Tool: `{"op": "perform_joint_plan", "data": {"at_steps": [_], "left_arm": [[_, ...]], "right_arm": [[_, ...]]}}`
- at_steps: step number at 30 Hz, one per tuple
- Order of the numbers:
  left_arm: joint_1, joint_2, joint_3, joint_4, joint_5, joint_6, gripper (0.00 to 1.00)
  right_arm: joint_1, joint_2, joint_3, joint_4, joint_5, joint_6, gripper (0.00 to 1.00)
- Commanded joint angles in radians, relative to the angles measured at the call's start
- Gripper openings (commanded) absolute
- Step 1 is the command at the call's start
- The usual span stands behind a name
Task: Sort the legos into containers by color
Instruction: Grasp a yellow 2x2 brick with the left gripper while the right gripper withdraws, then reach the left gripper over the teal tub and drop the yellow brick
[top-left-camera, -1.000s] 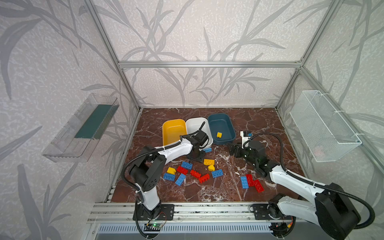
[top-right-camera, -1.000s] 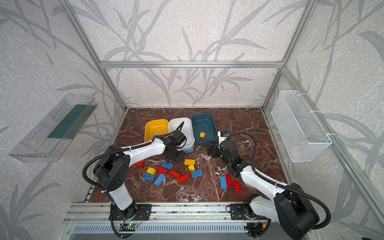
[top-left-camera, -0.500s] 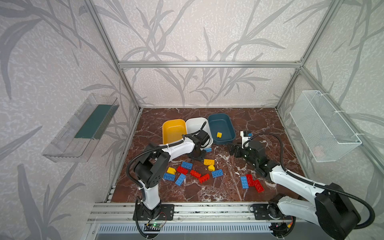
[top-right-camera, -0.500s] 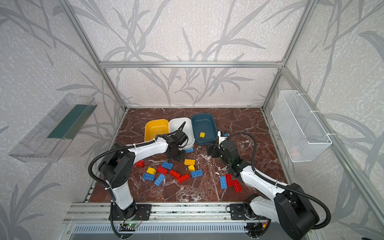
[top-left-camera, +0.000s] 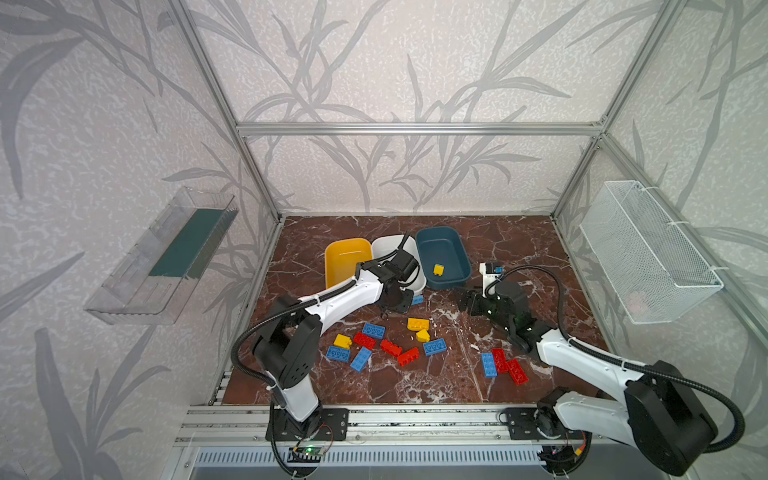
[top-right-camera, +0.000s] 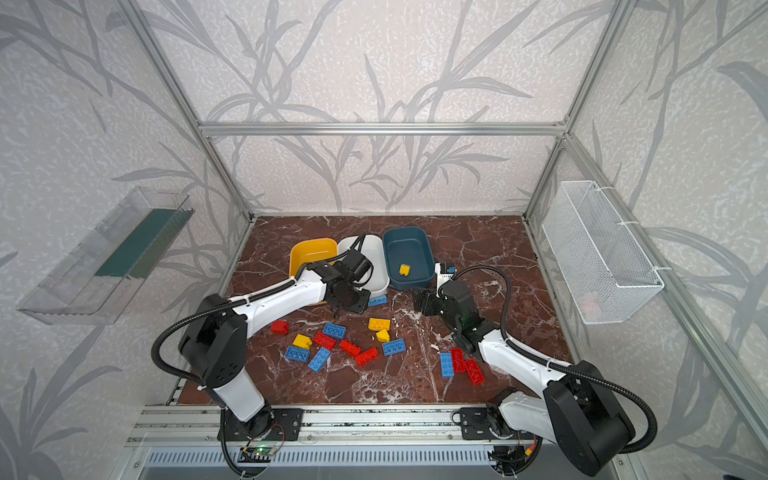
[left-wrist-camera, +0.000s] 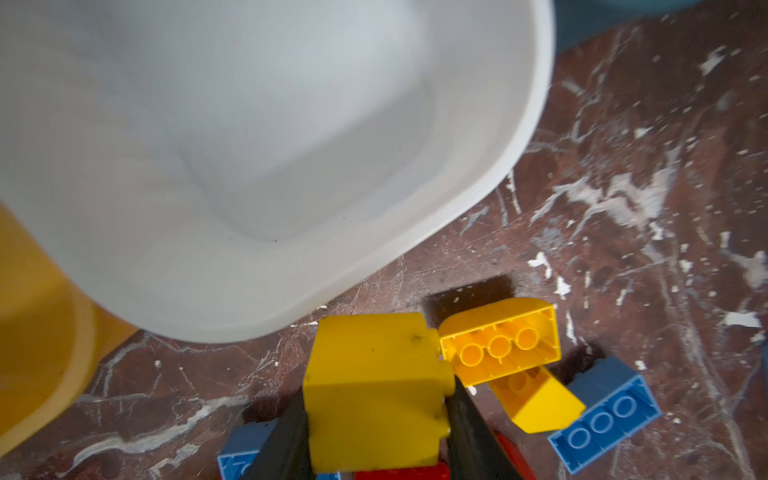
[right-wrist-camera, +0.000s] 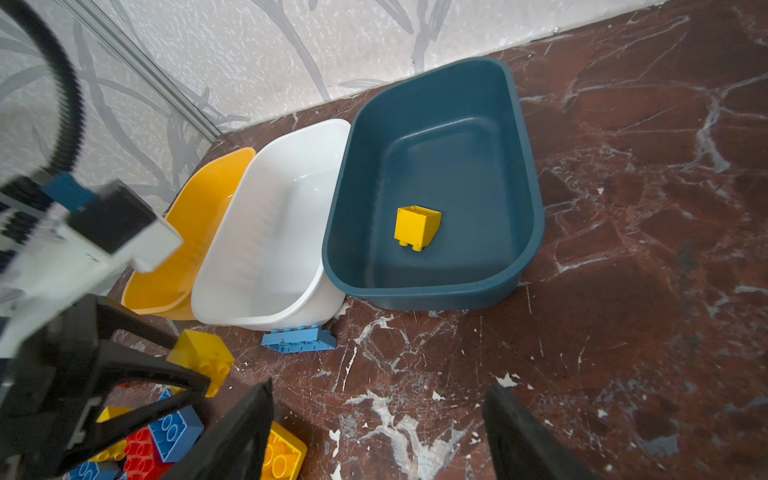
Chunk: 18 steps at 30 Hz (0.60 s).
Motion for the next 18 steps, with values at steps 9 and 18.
{"op": "perform_joint_plan", "data": {"at_steps": [9,18], "left_arm": [[0.001,0.154,0.378,-0.109,0.011,0.108,0.30],[0.026,0.408,0.675,-0.140,0.046,0.140,0.30]], "right_arm": [[-0.004,0.008,-0.019,0.023,0.047,0.039,0.80],[-0.004,-0.001,-0.044,0.050,0.045,0.074,0.80]]}}
